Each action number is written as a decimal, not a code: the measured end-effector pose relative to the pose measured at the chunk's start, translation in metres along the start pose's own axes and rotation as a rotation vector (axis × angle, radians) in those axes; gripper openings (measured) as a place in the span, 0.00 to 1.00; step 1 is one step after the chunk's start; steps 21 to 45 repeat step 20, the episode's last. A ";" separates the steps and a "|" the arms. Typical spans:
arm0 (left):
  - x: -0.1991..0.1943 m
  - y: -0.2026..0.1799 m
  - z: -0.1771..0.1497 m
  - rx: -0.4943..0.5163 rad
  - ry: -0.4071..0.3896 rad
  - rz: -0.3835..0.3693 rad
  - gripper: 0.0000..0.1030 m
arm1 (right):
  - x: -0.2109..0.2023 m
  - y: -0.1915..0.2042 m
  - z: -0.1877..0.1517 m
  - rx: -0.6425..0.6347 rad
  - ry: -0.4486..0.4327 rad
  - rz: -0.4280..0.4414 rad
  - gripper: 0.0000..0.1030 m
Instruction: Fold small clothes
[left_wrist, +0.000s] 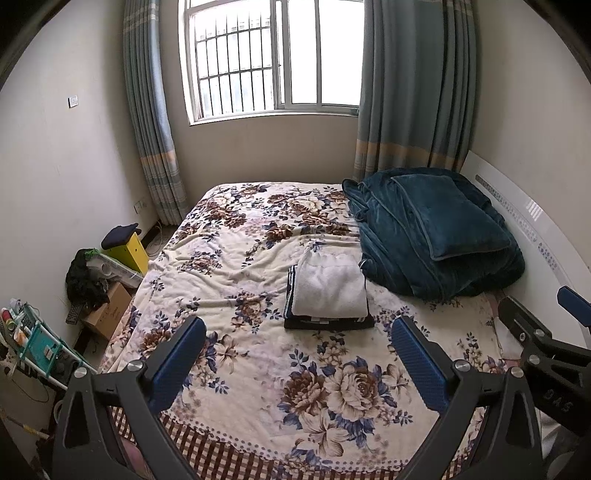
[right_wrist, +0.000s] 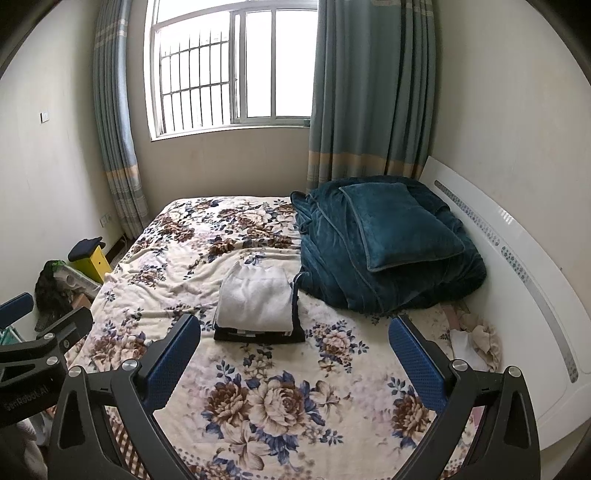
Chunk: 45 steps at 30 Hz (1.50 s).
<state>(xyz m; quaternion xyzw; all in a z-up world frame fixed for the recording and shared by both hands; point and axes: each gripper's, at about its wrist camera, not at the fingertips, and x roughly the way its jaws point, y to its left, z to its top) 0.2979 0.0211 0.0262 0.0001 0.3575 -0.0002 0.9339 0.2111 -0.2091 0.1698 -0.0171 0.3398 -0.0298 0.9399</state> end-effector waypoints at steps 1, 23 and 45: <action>-0.001 0.001 -0.003 -0.003 -0.003 -0.001 1.00 | -0.001 0.001 0.000 -0.002 0.003 -0.003 1.00; 0.000 0.000 -0.007 -0.001 -0.029 0.011 1.00 | -0.002 0.005 -0.003 0.001 -0.011 -0.008 1.00; 0.000 0.000 -0.007 -0.001 -0.029 0.011 1.00 | -0.002 0.005 -0.003 0.001 -0.011 -0.008 1.00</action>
